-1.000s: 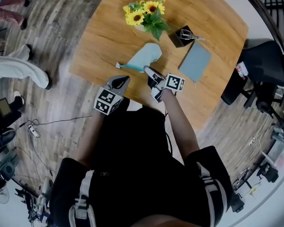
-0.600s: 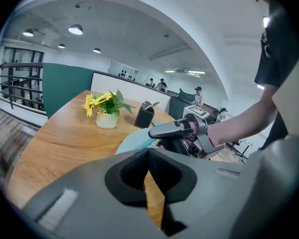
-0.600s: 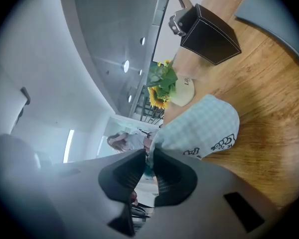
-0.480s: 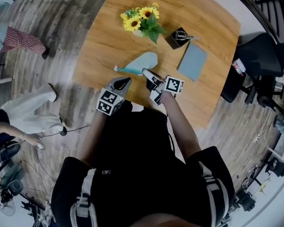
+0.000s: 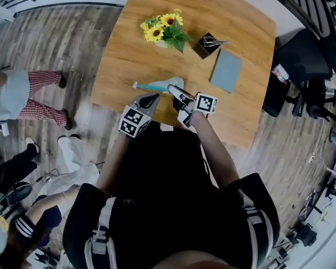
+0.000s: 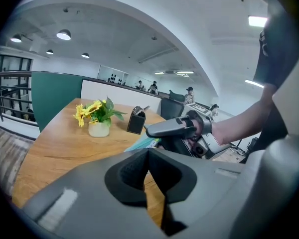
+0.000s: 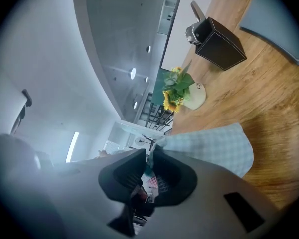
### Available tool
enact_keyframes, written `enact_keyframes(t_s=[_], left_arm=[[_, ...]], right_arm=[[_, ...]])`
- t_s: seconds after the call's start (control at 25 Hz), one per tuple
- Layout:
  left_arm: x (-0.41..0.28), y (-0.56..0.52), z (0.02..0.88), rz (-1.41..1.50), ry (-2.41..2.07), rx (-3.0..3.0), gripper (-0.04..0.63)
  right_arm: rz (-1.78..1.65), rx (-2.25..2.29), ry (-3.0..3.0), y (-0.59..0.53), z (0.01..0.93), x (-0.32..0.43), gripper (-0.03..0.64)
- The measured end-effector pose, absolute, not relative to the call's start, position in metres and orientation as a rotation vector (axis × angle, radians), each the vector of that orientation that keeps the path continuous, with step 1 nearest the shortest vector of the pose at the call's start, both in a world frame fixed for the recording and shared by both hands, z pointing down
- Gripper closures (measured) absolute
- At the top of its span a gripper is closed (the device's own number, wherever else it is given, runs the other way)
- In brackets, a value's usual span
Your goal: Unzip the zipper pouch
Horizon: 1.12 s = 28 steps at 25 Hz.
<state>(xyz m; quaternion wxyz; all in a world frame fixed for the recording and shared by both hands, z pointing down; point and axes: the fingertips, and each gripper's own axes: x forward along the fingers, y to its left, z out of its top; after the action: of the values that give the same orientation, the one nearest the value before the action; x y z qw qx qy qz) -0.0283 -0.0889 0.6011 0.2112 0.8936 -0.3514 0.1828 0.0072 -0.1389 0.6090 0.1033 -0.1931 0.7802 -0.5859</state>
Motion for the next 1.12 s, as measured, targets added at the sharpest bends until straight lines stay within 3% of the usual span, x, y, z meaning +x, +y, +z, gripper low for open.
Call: enact_keyframes(t_s=[0.4, 1.12], left_arm=[[-0.03, -0.085, 0.583, 0.44, -0.983, 2.525, 0.542], [-0.027, -0.088, 0.564, 0.334, -0.969, 2.566, 0.543]], right_arm=[[-1.657, -0.561, 2.278, -0.13, 0.58, 0.004, 0.565], [-1.61, -0.554, 2.28, -0.127, 0.564, -0.006, 0.565]])
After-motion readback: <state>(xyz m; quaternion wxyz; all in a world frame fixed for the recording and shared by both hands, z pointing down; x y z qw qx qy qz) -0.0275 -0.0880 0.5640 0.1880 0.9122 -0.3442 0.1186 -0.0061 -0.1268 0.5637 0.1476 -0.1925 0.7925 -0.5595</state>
